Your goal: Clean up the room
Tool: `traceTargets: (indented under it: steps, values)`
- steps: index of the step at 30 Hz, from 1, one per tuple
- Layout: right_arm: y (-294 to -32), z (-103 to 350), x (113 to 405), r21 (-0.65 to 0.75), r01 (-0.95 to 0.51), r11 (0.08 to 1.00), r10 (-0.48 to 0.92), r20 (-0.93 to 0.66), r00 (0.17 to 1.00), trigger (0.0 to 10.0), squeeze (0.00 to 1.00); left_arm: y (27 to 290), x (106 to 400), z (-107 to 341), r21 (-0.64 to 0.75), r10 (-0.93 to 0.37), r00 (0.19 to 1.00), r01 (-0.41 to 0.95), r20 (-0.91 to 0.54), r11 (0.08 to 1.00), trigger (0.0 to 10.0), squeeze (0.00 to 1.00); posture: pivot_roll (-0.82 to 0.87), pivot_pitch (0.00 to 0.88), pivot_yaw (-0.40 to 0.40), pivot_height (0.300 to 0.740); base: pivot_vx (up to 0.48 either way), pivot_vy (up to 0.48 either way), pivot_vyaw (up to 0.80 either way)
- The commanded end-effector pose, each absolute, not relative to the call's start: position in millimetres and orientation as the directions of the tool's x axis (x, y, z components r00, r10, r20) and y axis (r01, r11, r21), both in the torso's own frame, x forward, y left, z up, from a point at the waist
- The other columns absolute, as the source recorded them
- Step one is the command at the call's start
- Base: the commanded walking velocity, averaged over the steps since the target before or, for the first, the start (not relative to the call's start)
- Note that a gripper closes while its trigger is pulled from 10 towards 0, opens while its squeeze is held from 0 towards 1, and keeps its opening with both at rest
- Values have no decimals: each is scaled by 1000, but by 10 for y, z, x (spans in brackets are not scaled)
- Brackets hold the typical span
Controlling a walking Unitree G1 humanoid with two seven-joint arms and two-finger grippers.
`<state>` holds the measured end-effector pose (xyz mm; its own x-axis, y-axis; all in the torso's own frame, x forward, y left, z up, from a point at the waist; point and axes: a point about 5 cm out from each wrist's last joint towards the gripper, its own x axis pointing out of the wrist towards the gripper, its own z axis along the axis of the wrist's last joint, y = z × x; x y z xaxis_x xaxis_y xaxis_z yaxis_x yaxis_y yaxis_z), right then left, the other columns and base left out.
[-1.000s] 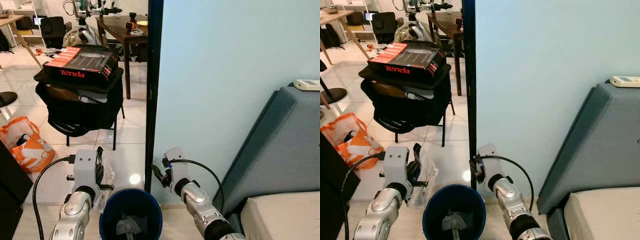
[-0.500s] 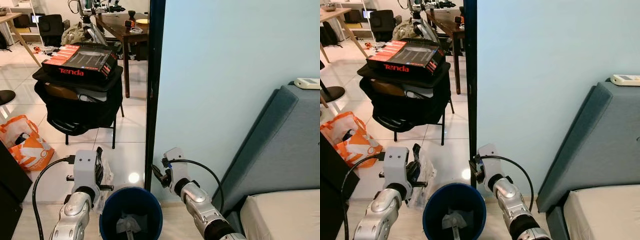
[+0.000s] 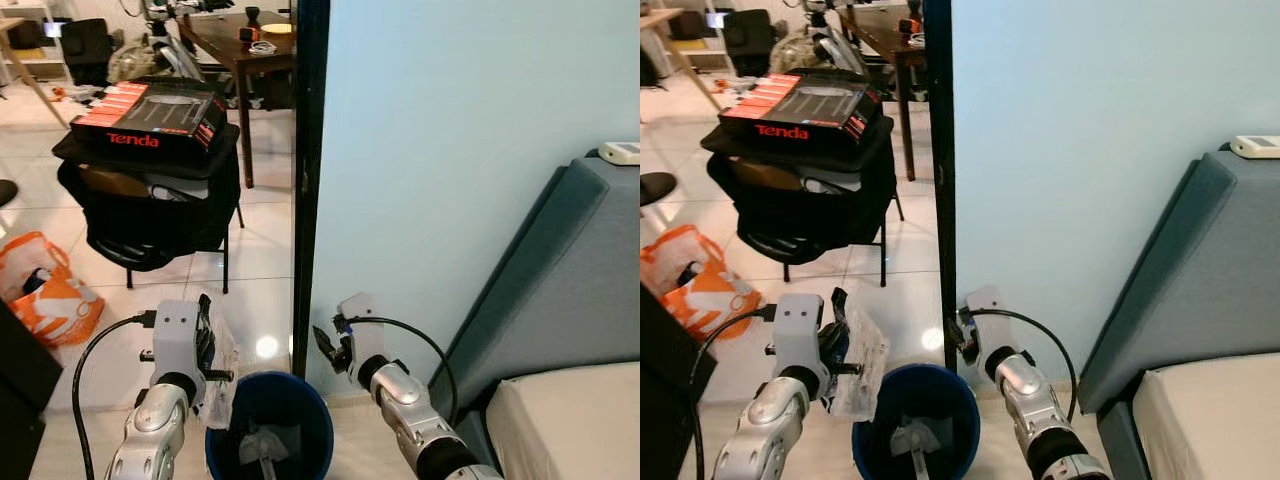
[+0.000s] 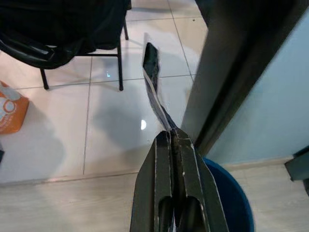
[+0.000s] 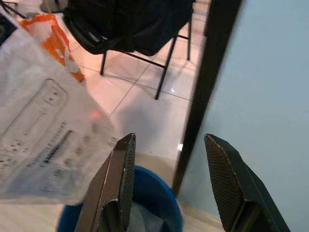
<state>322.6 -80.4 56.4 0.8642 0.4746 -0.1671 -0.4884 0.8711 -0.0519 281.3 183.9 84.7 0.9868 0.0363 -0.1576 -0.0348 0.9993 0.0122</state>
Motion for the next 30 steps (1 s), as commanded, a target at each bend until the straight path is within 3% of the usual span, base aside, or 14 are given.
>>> traceTargets:
  steps: [1, 7, 18, 30]
  values:
    - [-799, 529, 3207, -40, -488, 872, 474, -180, 862, 10000, 0, 1852, 2778, 820, 11, 38, 985, -37, -168, 999, 10000, 0, 85, 89, -47, 740, 0, 424, 0]
    - [-795, 529, 3206, -37, -488, 872, 474, -180, 862, 10000, 0, 1835, 2778, 827, 69, 18, 984, -6, -175, 998, 10000, 0, 88, 89, -46, 740, 0, 283, 0]
    - [-794, 524, 3202, -32, -482, 875, 470, -179, 864, 10000, 0, 1790, 2799, 822, 77, 4, 982, 11, -189, 997, 10000, 0, 86, 90, -40, 740, 0, -441, 0]
    - [-789, 524, 3201, -37, -489, 871, 476, -181, 861, 10000, 0, 1845, 2795, 819, 78, 41, 982, -27, -183, 997, 10000, 0, 86, 87, -46, 740, 0, 0, 0]
